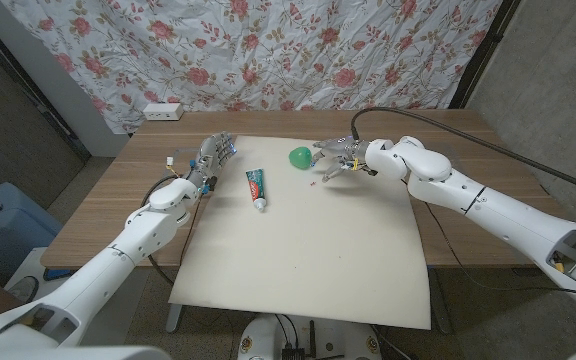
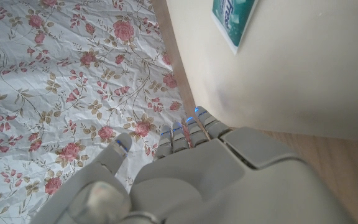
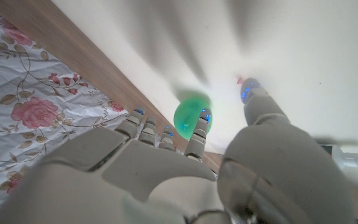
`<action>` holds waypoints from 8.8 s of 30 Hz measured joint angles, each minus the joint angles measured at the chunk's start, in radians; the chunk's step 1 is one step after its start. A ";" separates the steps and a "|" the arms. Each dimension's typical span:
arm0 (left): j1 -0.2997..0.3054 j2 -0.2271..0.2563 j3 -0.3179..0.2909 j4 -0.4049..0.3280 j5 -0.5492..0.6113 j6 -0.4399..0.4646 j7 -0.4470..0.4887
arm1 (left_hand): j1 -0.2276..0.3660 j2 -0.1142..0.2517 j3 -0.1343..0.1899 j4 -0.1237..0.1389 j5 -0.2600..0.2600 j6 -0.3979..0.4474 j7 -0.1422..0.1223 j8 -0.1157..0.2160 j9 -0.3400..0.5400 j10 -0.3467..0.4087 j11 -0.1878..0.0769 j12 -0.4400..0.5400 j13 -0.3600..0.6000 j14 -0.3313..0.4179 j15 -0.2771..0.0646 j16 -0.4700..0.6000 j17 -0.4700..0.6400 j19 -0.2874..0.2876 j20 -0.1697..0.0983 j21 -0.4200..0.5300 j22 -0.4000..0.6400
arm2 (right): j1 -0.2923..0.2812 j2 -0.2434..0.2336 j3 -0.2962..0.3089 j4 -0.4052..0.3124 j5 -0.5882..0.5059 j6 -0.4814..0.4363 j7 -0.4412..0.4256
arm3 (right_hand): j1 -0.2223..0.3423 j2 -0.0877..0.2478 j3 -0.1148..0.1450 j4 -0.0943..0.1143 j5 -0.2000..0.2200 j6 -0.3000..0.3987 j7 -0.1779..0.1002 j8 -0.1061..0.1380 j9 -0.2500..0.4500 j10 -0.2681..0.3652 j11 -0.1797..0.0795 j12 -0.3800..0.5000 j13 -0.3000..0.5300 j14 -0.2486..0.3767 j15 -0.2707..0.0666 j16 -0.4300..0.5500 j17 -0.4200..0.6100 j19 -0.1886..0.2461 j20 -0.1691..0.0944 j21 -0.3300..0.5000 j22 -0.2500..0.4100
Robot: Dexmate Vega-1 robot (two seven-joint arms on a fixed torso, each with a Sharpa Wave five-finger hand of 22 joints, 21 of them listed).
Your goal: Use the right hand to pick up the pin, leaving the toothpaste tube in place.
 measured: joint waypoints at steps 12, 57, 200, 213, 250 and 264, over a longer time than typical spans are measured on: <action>-0.006 0.002 0.006 0.009 -0.004 0.010 -0.013 | 0.000 0.000 0.000 0.000 0.000 0.000 0.000 0.000 0.000 0.004 0.004 0.000 0.000 0.004 0.004 0.000 0.000 -0.004 0.004 0.000 0.000 | -0.003 0.011 -0.009 0.012 -0.011 0.000 0.007 | 0.011 -0.010 -0.004 0.004 -0.007 0.015 -0.005 0.006 0.000 -0.003 0.008 0.000 0.000 -0.008 0.007 -0.005 0.000 0.007 0.007 0.000 0.000; -0.004 0.003 0.015 0.024 -0.014 0.026 -0.029 | 0.000 0.000 0.003 0.003 0.000 0.000 -0.011 0.000 0.000 0.005 0.005 0.001 0.000 0.007 0.007 0.000 0.000 0.002 0.009 0.000 0.000 | 0.016 0.059 -0.051 0.066 -0.017 -0.016 -0.004 | 0.045 0.024 -0.009 0.014 -0.013 0.156 -0.001 0.067 0.014 0.028 -0.001 0.000 0.000 0.018 -0.003 -0.008 0.000 0.079 -0.007 0.011 0.000; 0.106 0.059 -0.023 -0.085 -0.035 0.039 0.027 | 0.000 0.000 0.011 -0.006 0.000 0.000 -0.011 0.000 -0.001 0.005 0.005 -0.003 0.000 0.018 0.018 0.000 0.000 0.007 0.014 0.000 0.000 | -0.071 0.059 -0.036 0.111 -0.032 -0.043 -0.332 | 0.157 0.045 -0.083 0.028 -0.016 0.711 0.008 0.321 0.064 0.378 -0.140 0.019 0.000 0.211 -0.143 0.043 0.026 0.309 -0.080 0.007 0.002; 0.151 0.099 -0.040 -0.170 0.003 0.038 0.076 | 0.000 0.000 0.018 -0.013 0.000 0.013 -0.019 0.000 -0.001 0.016 -0.006 -0.003 0.000 0.007 0.007 -0.005 -0.002 0.007 0.014 0.000 0.000 | -0.084 0.048 -0.009 0.094 0.014 -0.031 -0.349 | 0.158 0.045 -0.083 0.028 -0.016 0.710 0.008 0.320 0.061 0.378 -0.140 0.014 0.000 0.211 -0.143 0.043 0.026 0.309 -0.080 0.007 0.002; 0.226 0.231 -0.006 -0.442 0.331 0.105 0.216 | 0.000 0.000 0.039 -0.025 0.000 0.054 -0.029 0.004 -0.001 0.056 -0.030 0.002 0.000 0.032 -0.025 -0.005 -0.002 0.030 -0.009 0.000 0.000 | -0.156 0.027 0.047 0.038 0.059 -0.081 -0.436 | 0.158 0.045 -0.086 0.025 -0.017 0.714 0.004 0.311 0.055 0.387 -0.142 0.011 0.000 0.216 -0.148 0.043 0.026 0.309 -0.080 0.008 0.002; 0.191 0.310 0.052 -0.496 0.502 0.152 0.165 | 0.000 0.000 0.042 -0.017 0.000 0.065 -0.040 0.004 -0.001 0.056 -0.030 0.002 0.000 0.027 -0.031 -0.005 0.000 0.026 -0.013 0.000 0.000 | -0.177 0.037 0.048 0.018 0.055 -0.129 -0.462 | 0.158 0.045 -0.086 0.025 -0.017 0.714 0.004 0.307 0.054 0.387 -0.142 0.011 0.000 0.216 -0.148 0.043 0.026 0.309 -0.080 0.008 0.002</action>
